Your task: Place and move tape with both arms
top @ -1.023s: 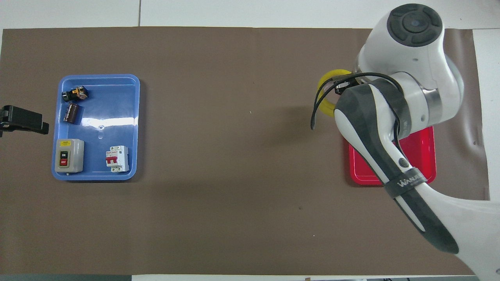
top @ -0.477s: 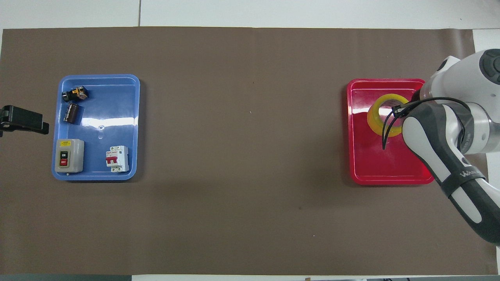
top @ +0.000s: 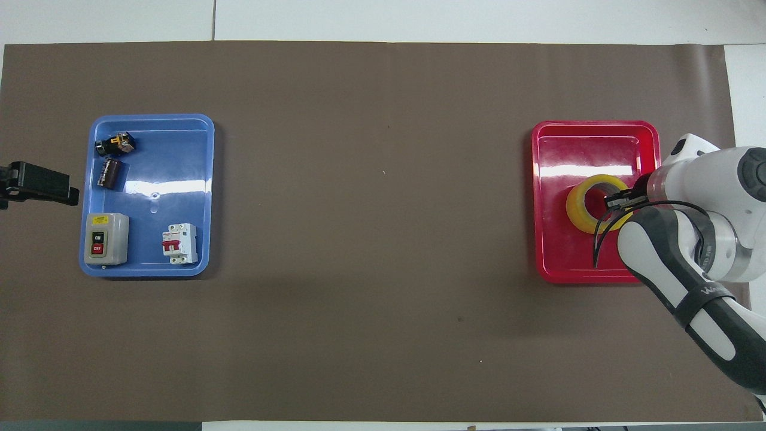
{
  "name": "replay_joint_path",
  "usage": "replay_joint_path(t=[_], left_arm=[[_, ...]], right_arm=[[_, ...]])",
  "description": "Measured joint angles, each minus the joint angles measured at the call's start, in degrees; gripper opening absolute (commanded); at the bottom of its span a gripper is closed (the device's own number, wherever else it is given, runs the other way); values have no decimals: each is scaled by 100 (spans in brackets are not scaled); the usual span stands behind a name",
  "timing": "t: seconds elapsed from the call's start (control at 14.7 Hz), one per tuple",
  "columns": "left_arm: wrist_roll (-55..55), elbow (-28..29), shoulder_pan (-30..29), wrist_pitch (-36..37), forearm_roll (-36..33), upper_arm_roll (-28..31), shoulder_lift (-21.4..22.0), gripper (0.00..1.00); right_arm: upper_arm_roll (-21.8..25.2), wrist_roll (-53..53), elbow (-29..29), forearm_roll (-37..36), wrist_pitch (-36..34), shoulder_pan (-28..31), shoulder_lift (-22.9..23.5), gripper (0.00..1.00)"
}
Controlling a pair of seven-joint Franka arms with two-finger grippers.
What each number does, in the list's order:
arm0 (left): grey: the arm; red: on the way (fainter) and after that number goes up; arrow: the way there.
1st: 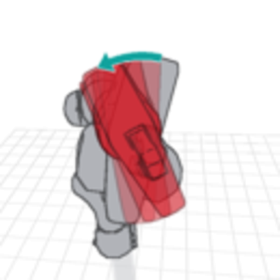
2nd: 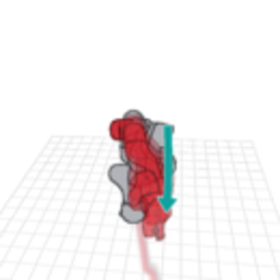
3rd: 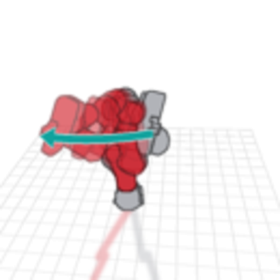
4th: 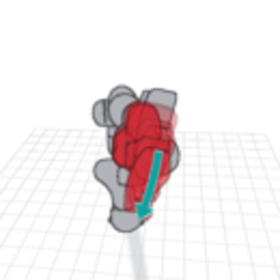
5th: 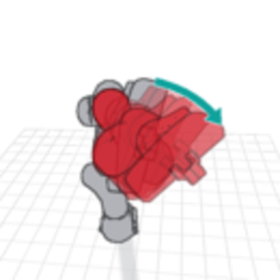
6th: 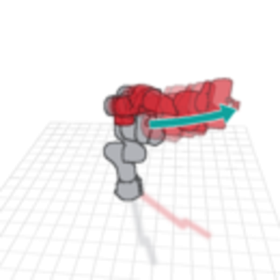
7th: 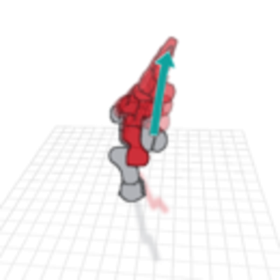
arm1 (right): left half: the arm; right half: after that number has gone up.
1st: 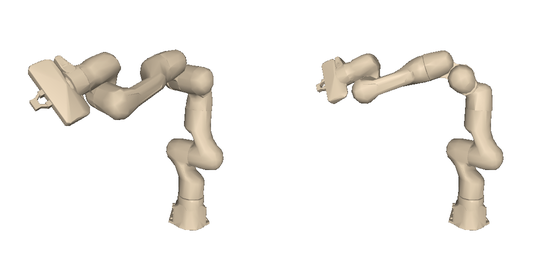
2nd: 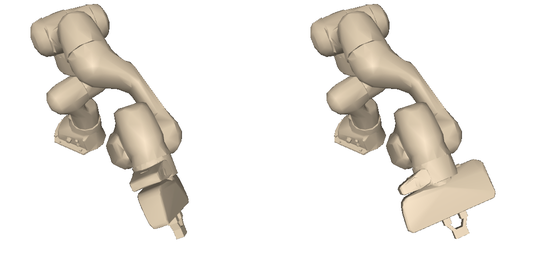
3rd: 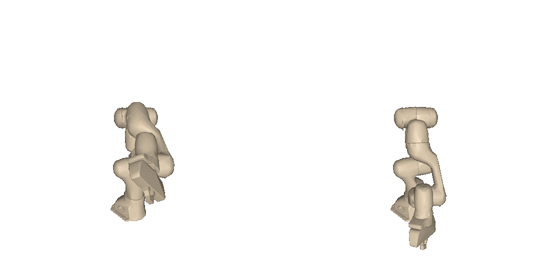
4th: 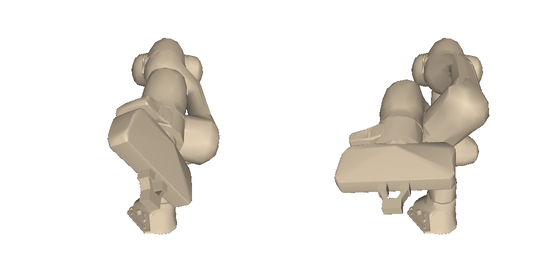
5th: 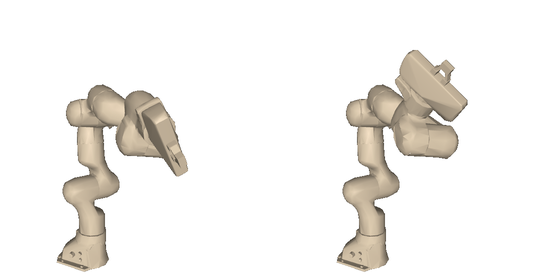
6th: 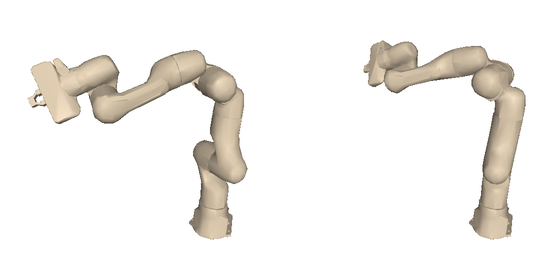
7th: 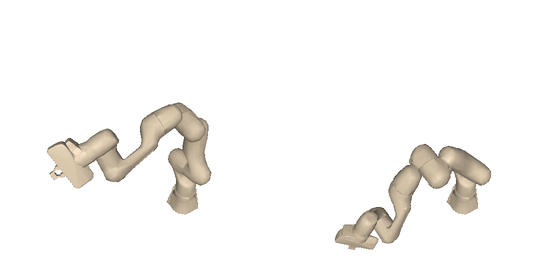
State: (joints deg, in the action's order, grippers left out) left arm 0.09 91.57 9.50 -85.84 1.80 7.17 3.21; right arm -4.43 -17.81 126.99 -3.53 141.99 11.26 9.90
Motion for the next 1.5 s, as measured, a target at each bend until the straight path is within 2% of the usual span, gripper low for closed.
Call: replay_joint_path(t=[0.27,0.34,0.41,0.61,0.75,1.09,1.5], left_arm=[[0,-4,-1,-3,0,0,0,100],[0,-4,-1,-4,0,0,0,100],[0,-4,0,-3,0,0,0,100],[1,-4,2,-2,0,-12,-3,100],[6,-4,23,1,0,-24,-3,100],[6,-2,40,5,-2,-34,-3,100],[8,2,-131,4,-3,-326,-34,100]], right_arm=[[0,0,131,1,317,50,82,0],[0,0,139,6,352,52,104,61],[0,41,139,17,357,52,106,100],[-24,472,76,20,358,32,103,100],[-48,877,-273,20,-5,-37,36,100],[-57,2007,-2135,12,-2435,-406,-309,100],[-34,2206,-3465,9,-4694,-413,-999,100]])
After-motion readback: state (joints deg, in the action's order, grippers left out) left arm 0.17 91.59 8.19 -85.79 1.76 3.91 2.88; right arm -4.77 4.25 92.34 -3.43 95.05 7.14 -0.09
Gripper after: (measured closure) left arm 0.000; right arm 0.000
